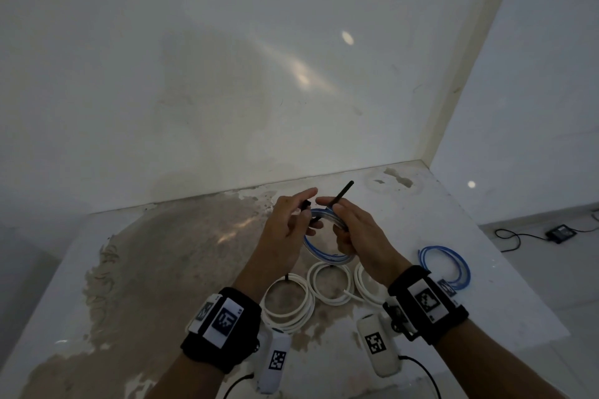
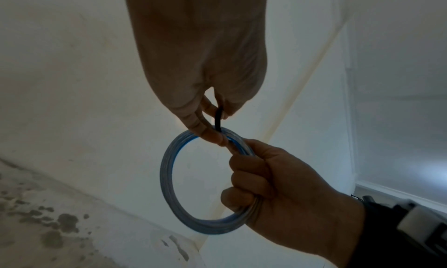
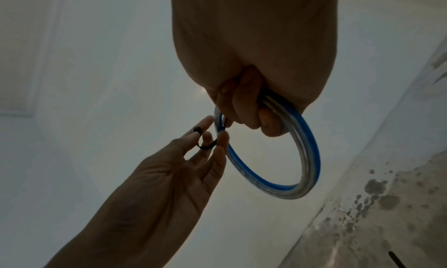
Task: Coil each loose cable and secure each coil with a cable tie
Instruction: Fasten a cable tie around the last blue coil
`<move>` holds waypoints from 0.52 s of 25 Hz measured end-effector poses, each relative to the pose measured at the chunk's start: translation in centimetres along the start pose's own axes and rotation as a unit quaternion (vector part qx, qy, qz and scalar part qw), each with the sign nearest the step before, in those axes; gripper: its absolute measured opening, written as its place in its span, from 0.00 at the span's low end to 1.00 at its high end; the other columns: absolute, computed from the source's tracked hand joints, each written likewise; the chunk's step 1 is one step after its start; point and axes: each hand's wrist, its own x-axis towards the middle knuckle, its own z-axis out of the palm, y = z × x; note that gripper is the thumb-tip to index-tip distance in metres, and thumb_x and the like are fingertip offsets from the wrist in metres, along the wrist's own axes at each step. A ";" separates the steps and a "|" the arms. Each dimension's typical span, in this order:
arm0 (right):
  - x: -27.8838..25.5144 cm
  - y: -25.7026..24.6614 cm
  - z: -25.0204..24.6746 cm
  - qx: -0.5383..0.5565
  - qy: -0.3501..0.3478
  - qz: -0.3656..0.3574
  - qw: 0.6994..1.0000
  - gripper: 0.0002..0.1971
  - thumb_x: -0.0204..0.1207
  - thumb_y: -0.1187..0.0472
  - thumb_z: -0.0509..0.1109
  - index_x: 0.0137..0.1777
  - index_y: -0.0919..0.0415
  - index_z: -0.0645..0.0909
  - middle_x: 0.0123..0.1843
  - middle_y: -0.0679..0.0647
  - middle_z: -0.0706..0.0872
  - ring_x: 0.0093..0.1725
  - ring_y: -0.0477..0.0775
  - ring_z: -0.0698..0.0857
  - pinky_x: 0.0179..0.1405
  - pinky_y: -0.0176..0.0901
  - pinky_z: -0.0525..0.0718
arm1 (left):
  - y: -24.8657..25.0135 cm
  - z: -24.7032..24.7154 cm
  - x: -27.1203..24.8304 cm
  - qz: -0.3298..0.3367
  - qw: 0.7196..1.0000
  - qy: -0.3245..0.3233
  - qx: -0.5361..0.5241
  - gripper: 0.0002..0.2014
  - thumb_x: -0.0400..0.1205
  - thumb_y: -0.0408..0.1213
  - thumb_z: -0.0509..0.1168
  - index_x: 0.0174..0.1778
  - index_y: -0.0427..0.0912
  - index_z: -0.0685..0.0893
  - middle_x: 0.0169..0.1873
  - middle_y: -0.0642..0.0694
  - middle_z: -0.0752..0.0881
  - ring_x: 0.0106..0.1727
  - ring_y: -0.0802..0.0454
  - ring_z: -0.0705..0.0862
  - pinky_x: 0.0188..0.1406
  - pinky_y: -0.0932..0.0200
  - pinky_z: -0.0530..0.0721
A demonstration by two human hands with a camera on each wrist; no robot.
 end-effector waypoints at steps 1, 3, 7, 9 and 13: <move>0.0 -0.1 0.0 -0.009 0.007 -0.004 1.000 0.17 0.91 0.59 0.54 0.66 0.54 0.84 0.24 0.45 0.66 0.23 0.45 0.61 0.22 0.38 0.61 | 0.0 0.0 -0.1 -0.009 1.000 0.006 -0.016 0.19 0.88 0.31 0.58 0.76 0.44 0.74 0.56 0.42 0.80 0.49 0.48 0.90 0.49 0.59 0.88; -0.1 -0.2 0.2 -0.026 0.020 -0.019 0.999 0.16 0.90 0.60 0.56 0.65 0.55 0.85 0.21 0.42 0.69 0.22 0.45 0.61 0.22 0.39 0.61 | -0.1 0.1 -0.2 -0.029 0.998 0.043 -0.047 0.18 0.86 0.31 0.62 0.73 0.43 0.76 0.56 0.43 0.85 0.48 0.47 0.92 0.46 0.59 0.89; -0.4 -0.2 0.7 -0.011 0.042 -0.037 0.998 0.14 0.90 0.60 0.58 0.59 0.57 0.87 0.20 0.41 0.72 0.21 0.44 0.63 0.21 0.38 0.62 | -0.3 0.3 0.1 -0.040 0.994 0.093 -0.045 0.12 0.84 0.36 0.66 0.62 0.40 0.85 0.48 0.42 0.91 0.44 0.48 0.92 0.41 0.58 0.88; -0.4 0.0 0.9 -0.009 0.052 -0.041 0.998 0.14 0.89 0.61 0.58 0.59 0.58 0.87 0.20 0.41 0.73 0.21 0.43 0.64 0.20 0.38 0.63 | 0.0 0.5 0.0 -0.019 0.997 0.077 0.001 0.08 0.86 0.39 0.63 0.55 0.46 0.87 0.43 0.47 0.92 0.41 0.52 0.91 0.40 0.57 0.88; -0.5 0.4 1.5 -0.048 0.108 -0.084 0.989 0.12 0.87 0.63 0.63 0.59 0.58 0.89 0.28 0.38 0.85 0.25 0.40 0.78 0.23 0.29 0.72 | 0.4 0.8 -0.2 -0.002 0.997 0.071 0.039 0.10 0.86 0.40 0.62 0.55 0.42 0.87 0.42 0.50 0.91 0.37 0.55 0.90 0.39 0.62 0.87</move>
